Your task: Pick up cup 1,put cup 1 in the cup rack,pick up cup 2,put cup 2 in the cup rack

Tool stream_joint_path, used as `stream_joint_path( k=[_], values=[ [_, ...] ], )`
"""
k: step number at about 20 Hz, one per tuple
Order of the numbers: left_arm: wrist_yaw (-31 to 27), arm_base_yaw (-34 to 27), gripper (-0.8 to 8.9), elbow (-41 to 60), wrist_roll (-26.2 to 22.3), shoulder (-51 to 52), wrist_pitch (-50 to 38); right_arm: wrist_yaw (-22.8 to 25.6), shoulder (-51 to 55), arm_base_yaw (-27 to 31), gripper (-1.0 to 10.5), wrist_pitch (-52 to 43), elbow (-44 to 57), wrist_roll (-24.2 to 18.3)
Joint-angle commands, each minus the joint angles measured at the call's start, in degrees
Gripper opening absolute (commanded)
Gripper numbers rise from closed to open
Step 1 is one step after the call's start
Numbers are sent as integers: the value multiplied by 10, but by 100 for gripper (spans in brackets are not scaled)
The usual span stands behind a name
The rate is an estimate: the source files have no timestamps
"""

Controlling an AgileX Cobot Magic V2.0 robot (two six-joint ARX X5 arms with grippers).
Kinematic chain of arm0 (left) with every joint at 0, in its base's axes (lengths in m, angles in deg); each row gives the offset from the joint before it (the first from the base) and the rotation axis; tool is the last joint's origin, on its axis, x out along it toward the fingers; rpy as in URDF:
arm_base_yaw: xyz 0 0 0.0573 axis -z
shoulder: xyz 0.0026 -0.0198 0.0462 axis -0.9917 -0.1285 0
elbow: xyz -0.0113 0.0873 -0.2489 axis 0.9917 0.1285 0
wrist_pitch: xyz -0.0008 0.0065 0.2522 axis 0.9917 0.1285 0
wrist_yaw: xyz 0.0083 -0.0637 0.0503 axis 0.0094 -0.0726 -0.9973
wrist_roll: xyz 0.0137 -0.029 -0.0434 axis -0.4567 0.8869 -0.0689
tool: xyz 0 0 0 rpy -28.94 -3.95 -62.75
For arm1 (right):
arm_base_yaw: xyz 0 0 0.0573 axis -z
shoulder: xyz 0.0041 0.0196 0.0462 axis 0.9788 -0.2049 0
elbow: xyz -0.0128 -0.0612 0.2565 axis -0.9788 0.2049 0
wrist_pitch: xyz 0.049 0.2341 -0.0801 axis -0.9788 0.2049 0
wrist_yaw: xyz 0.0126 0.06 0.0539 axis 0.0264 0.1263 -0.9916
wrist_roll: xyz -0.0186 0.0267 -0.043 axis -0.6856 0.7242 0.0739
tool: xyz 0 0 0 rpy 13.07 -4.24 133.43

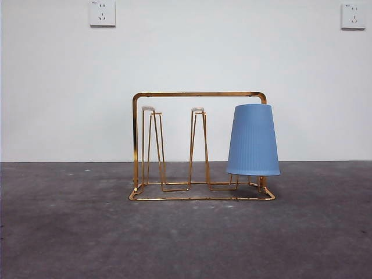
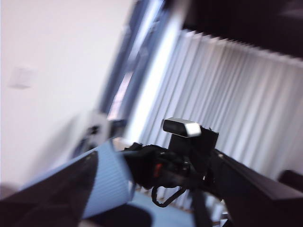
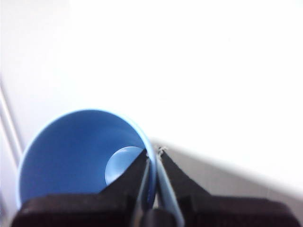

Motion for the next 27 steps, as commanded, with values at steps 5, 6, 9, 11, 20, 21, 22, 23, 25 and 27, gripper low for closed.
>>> stream_joint_path(
  k=[5,6,9,11,20,21,22,23,25,27],
  values=[
    [100,1,451,4,92,-96,-206,-10,104,-1,-15,-79,-1,-54],
    [111,1,450,4,111,-114,-242,-18,114,-1,-15,-94,-1,-57],
    [129,6,450,4,162,-164,-354,-47,135,-1,-15,-129,-1,-57],
    [129,14,450,4,188,-197,-427,-66,141,-1,-15,-148,-1,-57],
    [109,38,450,3,263,-311,-650,-100,115,-1,-15,-193,-1,-58],
    [106,41,450,3,266,-320,-666,-108,108,-1,-15,-200,-1,-58],
    [101,43,450,3,270,-328,-678,-113,103,-1,-15,-205,-1,-58],
    [96,45,450,3,275,-336,-693,-116,95,-1,-15,-209,-1,-58],
    [89,45,450,3,285,-350,-729,-116,77,-1,-15,-211,-1,-58],
    [78,46,450,3,298,-363,-776,-122,56,-1,-15,-212,-1,-58]
  ],
)
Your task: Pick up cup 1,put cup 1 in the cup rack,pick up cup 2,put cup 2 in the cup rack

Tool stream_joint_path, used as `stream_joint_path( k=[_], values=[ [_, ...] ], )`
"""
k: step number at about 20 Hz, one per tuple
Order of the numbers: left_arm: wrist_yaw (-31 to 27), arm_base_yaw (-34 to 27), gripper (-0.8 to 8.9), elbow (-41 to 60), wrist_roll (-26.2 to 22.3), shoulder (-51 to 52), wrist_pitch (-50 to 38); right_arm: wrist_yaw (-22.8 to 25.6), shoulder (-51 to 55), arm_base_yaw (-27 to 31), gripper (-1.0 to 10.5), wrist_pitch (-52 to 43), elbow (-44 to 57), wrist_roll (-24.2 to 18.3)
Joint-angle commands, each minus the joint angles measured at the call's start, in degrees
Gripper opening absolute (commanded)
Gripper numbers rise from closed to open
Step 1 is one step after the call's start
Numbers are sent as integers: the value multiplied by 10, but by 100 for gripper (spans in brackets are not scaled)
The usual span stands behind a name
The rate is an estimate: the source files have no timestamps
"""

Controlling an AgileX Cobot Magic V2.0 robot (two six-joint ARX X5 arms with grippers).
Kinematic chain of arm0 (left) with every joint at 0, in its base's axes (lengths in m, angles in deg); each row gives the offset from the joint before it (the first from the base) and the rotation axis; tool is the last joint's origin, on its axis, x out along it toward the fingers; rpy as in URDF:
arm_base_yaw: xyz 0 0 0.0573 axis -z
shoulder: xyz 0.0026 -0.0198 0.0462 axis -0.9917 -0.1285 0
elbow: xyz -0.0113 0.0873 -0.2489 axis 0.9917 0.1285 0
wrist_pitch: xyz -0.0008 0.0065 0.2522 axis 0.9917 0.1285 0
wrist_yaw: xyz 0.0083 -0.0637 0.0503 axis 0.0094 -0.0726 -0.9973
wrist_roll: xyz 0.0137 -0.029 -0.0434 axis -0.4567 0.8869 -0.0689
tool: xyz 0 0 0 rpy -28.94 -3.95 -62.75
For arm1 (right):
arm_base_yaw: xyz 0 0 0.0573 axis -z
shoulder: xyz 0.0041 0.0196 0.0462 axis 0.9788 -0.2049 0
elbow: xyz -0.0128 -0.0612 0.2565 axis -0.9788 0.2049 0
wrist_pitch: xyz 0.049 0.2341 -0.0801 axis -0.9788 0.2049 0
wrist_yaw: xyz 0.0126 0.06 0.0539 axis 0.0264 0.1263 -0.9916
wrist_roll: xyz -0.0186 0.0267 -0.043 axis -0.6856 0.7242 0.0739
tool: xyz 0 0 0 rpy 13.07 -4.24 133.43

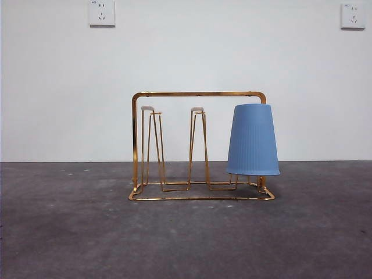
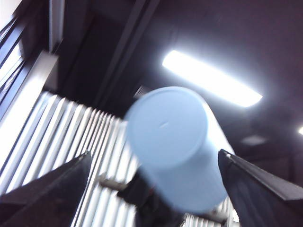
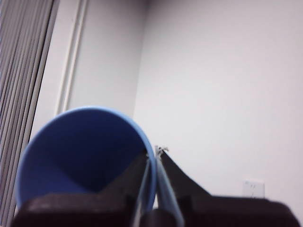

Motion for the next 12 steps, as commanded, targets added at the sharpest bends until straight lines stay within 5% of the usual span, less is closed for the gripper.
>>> stream_joint_path(
  k=[1,9,12],
  values=[
    [-11,1,450,3,24,-4,-44,-2,-16,-1,-15,-5,2,-2],
    [-23,0,425,3,31,-5,-93,-10,-23,-1,-15,-10,2,-3],
    [-23,1,174,3,31,-5,-93,-10,-23,-1,-13,-9,2,-2]
  ],
)
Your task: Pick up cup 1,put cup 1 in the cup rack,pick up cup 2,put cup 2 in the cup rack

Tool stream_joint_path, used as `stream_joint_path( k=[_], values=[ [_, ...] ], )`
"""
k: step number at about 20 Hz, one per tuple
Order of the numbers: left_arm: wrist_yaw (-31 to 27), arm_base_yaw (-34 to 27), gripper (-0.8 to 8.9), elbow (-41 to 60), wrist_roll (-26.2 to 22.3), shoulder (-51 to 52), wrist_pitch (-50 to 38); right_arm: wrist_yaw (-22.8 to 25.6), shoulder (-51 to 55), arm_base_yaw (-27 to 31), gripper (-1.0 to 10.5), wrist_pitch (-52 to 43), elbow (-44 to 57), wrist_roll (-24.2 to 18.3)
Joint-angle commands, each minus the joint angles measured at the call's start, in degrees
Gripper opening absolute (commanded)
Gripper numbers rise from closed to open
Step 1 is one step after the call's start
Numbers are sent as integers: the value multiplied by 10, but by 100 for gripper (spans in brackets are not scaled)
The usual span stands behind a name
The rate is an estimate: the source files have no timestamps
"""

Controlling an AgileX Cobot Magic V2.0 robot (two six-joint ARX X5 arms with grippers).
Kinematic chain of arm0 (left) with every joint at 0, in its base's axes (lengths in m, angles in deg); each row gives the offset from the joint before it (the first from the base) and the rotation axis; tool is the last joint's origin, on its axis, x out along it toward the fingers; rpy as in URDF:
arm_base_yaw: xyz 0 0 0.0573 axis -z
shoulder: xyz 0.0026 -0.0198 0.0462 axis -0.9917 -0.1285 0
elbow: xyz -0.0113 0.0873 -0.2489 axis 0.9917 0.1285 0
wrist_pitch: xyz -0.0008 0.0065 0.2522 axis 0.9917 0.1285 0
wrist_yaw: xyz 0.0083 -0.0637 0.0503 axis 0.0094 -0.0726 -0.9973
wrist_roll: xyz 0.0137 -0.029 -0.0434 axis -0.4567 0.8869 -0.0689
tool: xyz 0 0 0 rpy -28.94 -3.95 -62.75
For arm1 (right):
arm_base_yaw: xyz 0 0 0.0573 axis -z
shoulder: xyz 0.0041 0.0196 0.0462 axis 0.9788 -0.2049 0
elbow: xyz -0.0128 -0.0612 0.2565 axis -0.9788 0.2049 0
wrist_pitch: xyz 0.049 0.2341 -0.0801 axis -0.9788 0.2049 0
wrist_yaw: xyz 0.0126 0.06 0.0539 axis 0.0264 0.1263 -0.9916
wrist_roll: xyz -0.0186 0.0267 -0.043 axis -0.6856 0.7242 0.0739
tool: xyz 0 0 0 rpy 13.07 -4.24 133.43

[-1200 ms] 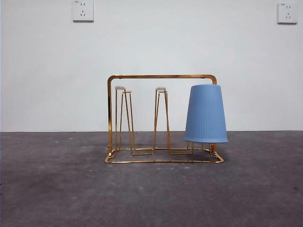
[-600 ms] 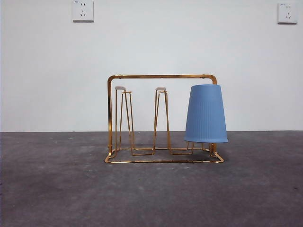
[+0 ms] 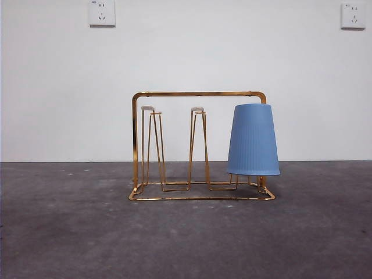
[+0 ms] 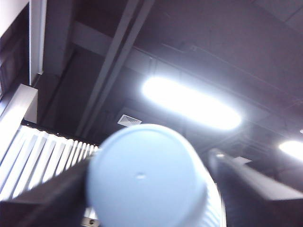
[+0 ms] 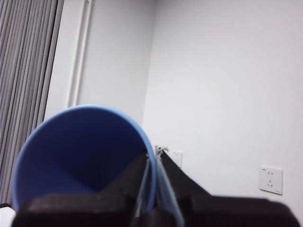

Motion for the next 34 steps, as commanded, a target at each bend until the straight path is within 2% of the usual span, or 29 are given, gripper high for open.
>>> stream_joint_path(
  k=[1,4,5,6,7,11,13,18,20,22,23,24,25,26,27,29,32,34],
  values=[
    [1,0,132,3,4,-1,-12,10,3,1,-12,-4,2,-3],
    [3,0,115,3,12,-1,-12,10,0,1,-12,1,2,-2],
    [4,0,83,3,13,-1,-12,10,0,1,-12,4,2,-2],
    [3,0,1,3,14,-1,-12,10,0,1,-12,10,2,-2],
    [4,0,-7,3,14,-1,-12,10,0,1,-12,16,2,-2],
    [3,0,-7,3,14,0,-13,10,3,1,35,42,2,-1],
    [6,-4,-7,3,14,7,-12,10,11,1,137,50,2,-1],
    [35,-31,-6,3,13,35,2,28,52,1,137,104,2,-1],
    [68,-45,-5,3,4,52,47,37,75,1,137,144,2,-1],
    [98,-61,-5,3,-43,79,145,59,100,1,136,196,2,-3],
    [100,-65,-5,3,-82,96,212,71,111,1,136,221,2,-3],
    [98,-66,-5,3,-130,114,288,85,122,1,136,245,2,-3],
    [87,-67,-5,3,-203,140,397,101,134,1,136,275,2,-4],
    [57,-67,-5,3,-267,163,497,112,143,1,136,299,2,-9],
    [0,-67,-6,3,-349,193,619,128,151,1,136,328,2,-15],
    [-146,-67,-6,3,-464,239,814,162,160,1,136,372,2,-19],
    [-295,-67,-6,3,-537,269,979,180,160,1,135,413,2,-22],
    [-337,-67,-6,3,-549,270,1021,180,158,1,135,426,2,-22]
  ],
)
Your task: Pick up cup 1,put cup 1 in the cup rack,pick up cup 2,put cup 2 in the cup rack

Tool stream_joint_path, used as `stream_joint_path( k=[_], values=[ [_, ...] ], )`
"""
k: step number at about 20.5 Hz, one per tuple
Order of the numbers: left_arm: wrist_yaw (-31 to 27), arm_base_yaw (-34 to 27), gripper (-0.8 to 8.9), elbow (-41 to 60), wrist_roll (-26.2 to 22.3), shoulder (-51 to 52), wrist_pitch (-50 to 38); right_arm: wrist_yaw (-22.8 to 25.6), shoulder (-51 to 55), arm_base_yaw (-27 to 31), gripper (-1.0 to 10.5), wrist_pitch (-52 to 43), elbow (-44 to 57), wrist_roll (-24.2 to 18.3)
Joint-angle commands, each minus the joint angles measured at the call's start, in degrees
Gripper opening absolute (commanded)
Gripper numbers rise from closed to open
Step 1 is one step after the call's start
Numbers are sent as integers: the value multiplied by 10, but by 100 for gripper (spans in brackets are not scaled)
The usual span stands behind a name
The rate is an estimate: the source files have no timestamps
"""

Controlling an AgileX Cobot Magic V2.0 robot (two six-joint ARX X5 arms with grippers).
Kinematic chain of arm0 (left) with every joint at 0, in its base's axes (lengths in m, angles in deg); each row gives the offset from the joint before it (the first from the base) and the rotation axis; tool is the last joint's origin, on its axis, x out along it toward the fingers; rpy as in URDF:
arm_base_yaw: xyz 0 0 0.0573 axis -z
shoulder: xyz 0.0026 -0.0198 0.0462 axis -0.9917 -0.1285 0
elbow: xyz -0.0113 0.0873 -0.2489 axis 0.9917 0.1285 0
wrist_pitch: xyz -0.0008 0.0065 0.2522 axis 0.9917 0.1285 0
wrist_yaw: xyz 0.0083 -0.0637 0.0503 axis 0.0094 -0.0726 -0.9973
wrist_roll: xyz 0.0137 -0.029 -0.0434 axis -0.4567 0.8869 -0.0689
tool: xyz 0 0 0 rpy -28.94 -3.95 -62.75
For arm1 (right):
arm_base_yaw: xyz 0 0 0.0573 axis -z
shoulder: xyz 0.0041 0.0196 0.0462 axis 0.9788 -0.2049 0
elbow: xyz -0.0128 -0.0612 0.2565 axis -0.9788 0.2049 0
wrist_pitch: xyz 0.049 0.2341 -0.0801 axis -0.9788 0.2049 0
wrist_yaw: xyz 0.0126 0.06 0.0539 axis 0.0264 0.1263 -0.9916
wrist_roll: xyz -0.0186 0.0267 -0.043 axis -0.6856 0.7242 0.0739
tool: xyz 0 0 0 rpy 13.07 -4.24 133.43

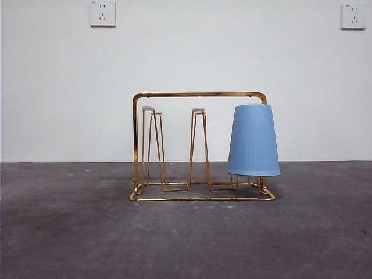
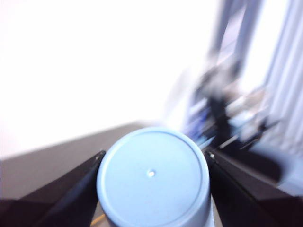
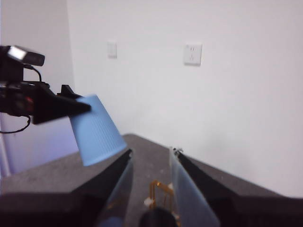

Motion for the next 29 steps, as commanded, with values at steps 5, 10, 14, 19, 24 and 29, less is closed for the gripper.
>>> stream_joint_path(
  k=[5,10,14,19,24,29],
  values=[
    [-80,0,-6,3,-86,-35,63,10,-2,0,135,30,2,0],
    [-117,-1,-6,3,-100,-87,58,26,-1,0,134,69,2,3],
    [-120,-7,-6,3,-119,-134,27,28,-1,0,135,106,2,16],
    [-119,-27,-6,3,-120,-183,-6,31,-1,0,135,132,2,20],
    [-99,-60,-6,3,-119,-214,-7,54,-1,0,135,160,2,22],
    [-85,-79,-6,10,-117,-234,-23,62,-1,0,135,161,2,22]
  ],
)
